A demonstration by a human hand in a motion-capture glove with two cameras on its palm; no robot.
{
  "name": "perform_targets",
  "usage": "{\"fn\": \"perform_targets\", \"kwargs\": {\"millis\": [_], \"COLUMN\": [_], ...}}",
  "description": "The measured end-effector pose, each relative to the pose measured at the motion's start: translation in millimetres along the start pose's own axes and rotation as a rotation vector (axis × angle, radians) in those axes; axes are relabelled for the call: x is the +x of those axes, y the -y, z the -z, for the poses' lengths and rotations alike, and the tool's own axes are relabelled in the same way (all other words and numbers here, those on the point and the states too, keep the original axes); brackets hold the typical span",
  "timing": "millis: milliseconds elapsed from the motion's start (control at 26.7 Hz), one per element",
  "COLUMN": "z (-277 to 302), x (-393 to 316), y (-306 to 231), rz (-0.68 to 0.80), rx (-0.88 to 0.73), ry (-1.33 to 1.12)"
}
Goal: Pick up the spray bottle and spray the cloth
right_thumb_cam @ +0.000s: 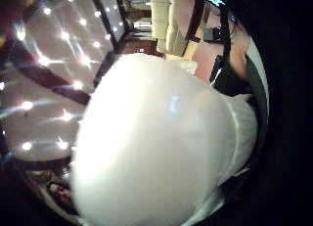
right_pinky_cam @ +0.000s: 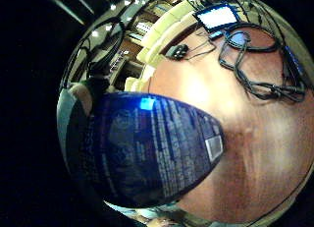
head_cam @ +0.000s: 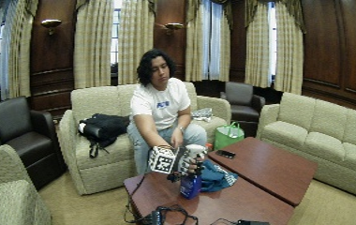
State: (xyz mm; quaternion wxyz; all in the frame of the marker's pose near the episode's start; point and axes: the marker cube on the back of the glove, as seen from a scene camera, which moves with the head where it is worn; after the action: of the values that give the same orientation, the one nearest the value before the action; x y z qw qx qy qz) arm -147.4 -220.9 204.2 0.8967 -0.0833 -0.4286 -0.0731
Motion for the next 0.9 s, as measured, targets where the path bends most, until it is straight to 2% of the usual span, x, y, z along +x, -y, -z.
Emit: {"fn": "perform_targets", "kwargs": {"millis": [262, 599, 823, 898], "z": [9, 45, 78, 91], "x": [-1, 1, -21, -39], "y": [-5, -14, -49, -64], "rz": [0.130, 0.203, 0.254, 0.224], "rx": [0.074, 0.248, 0.193, 0.164], "ry": [0.004, -0.032, -0.138, -0.168]}}
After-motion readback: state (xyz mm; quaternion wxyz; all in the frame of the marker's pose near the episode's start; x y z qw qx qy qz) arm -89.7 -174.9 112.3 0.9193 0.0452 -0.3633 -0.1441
